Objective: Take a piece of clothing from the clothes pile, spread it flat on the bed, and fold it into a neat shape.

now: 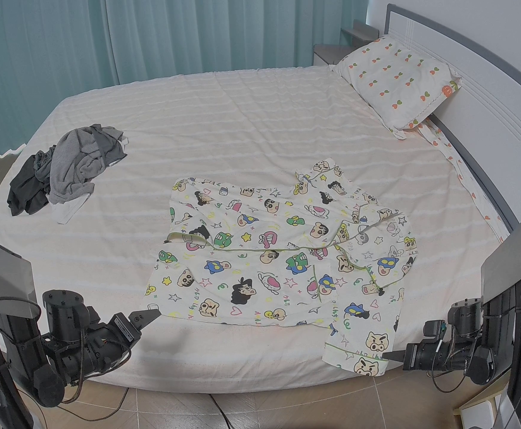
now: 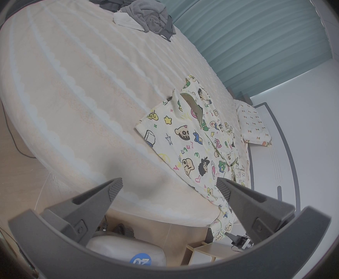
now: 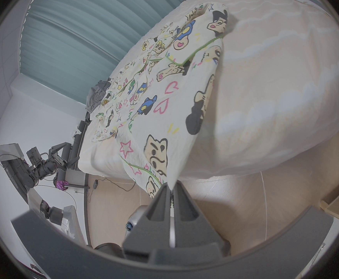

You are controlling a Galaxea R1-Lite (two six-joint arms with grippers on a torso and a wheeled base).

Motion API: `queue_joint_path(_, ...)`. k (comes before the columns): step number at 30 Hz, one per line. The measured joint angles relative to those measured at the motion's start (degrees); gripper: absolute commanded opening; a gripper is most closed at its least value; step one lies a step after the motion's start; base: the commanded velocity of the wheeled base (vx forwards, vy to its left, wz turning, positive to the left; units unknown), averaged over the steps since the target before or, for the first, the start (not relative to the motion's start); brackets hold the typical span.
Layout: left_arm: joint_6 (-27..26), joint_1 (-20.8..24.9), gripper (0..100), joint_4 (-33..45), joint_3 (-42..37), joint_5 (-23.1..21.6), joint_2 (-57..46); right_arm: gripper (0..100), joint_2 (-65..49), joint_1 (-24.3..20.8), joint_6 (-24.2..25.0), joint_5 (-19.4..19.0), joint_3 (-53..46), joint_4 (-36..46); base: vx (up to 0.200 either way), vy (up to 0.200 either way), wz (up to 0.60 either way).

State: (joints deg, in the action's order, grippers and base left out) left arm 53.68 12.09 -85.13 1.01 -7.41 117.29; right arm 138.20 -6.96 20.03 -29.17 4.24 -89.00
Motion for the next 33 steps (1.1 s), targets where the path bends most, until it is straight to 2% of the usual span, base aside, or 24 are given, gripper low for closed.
queue_joint_path(9, -0.28, -0.55, 100, -0.32, 0.0, -0.05, 0.72, 0, 1.66, 4.51, -6.38, 0.02, -3.08, -0.01, 0.0, 0.0, 0.0)
queue_joint_path(19, -0.13, -0.5, 100, -0.32, 1.16, 0.3, 3.06, 0, 2.51, 7.2, -6.75, -0.38, -3.23, 0.0, 0.0, 0.0, 0.0)
queue_joint_path(30, -0.44, -0.44, 100, -0.16, 6.73, 4.74, 6.89, 0, 3.06, 7.58, -7.94, -1.94, -3.23, 0.02, 0.0, 0.0, 0.0)
queue_joint_path(33, -2.3, -0.44, 100, 0.04, 8.33, 6.62, 8.46, 0, 3.22, 7.58, -8.16, -2.13, -3.23, 0.02, 0.0, 0.0, 0.0)
